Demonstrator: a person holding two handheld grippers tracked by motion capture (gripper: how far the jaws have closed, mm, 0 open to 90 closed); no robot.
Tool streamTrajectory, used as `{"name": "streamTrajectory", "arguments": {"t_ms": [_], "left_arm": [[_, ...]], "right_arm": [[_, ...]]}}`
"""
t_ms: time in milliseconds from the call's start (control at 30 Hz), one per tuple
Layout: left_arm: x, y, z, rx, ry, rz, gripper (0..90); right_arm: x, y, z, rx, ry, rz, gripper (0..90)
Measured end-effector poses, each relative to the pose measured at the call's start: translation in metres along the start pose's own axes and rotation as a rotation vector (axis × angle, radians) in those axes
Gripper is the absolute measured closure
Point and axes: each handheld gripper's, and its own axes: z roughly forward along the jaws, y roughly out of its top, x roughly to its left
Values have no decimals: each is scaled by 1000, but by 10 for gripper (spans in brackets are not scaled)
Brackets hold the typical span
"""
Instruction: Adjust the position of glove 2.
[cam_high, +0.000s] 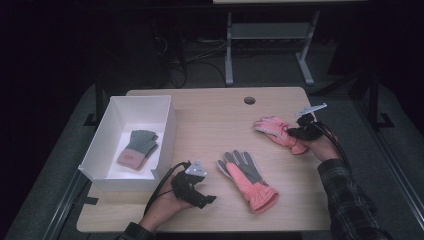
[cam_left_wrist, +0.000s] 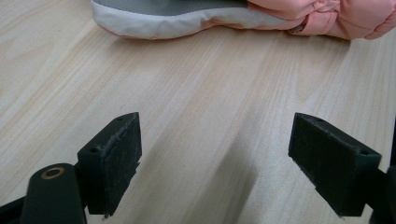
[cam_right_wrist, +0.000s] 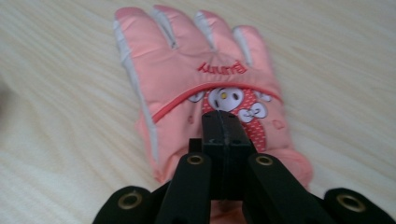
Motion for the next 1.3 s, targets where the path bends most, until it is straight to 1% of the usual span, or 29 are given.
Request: {"name": "streamTrajectory", "arguments": {"t_ms": [67, 167, 200, 233, 267, 300, 400, 433, 467, 500, 533, 567, 600, 633, 667, 767, 800, 833, 867, 900, 933, 1000, 1033, 1067, 1100, 1133, 1200, 1267, 1300], "left_arm": [[0, 0, 0, 0, -3, -2, 168], [0, 0, 0, 4, -1, 2, 169], [0, 0, 0, 6, -1, 2, 169], [0, 0, 1, 8, -3, 2, 168], [0, 0, 1, 14, -3, 9, 168], [0, 0, 1, 14, -3, 9, 169], [-1, 0, 1, 9, -4, 5, 169], [-1, 0, 1, 9, -5, 5, 169], [-1, 0, 1, 10, -4, 4, 169], [-1, 0, 1, 11, -5, 4, 169], [-1, 0, 1, 11, -5, 3, 169], [-1, 0, 1, 11, -5, 3, 169], [-1, 0, 1, 11, -4, 4, 169], [-1, 0, 1, 10, -5, 5, 169], [-1, 0, 1, 9, -6, 5, 169], [-2, 0, 1, 13, -4, 7, 169], [-2, 0, 1, 10, -4, 6, 169], [-2, 0, 1, 10, -4, 6, 169], [-2, 0, 1, 8, -5, 6, 169], [-2, 0, 0, 5, -5, 5, 169], [-1, 0, 0, 11, -3, 11, 169], [-1, 0, -1, 15, -2, 11, 169], [-1, 0, -1, 15, -2, 11, 168], [0, 0, -1, 15, -2, 9, 169], [0, 0, -1, 15, -2, 9, 168], [-1, 0, 0, 15, -2, 10, 168], [0, 0, 0, 18, -5, 8, 169], [-1, 0, 2, 31, -8, 11, 169], [-1, 0, 2, 34, -9, 14, 169]], "right_arm": [[3, 0, 1, 13, 23, 3, 900], [8, -1, 1, 27, 31, -8, 900], [11, -1, 1, 34, 47, -3, 900], [13, -1, 1, 31, 52, -8, 900], [17, -2, 1, 36, 70, -13, 900], [17, -2, 1, 36, 70, -13, 900], [24, -2, 0, 41, 90, -25, 900], [29, -2, -1, 43, 104, -38, 900], [37, -2, -1, 51, 120, -57, 900], [40, -2, -1, 50, 126, -65, 900], [44, -2, -1, 51, 136, -70, 900], [44, -2, -1, 51, 136, -70, 900], [52, -2, -1, 48, 162, -77, 900], [52, -2, -1, 48, 162, -77, 900], [60, -3, 1, 41, 182, -84, 900], [65, -3, 1, 37, 199, -87, 900], [71, -2, 1, 45, 204, -100, 900], [71, -2, 1, 45, 204, -100, 900], [74, -1, -2, 37, 186, -99, 842], [74, -1, -2, 37, 186, -99, 842], [74, 0, -7, 20, 185, -98, 731], [71, 0, -8, 11, 199, -94, 674], [71, 0, -8, 11, 199, -94, 674], [66, 0, -8, 11, 196, -97, 638], [66, 0, -8, 11, 196, -97, 638], [61, -1, -6, 11, 226, -80, 610], [60, -1, -4, 19, 233, -82, 600], [61, -1, 7, 56, 241, -100, 592], [61, -1, 7, 56, 241, -100, 592]]}}
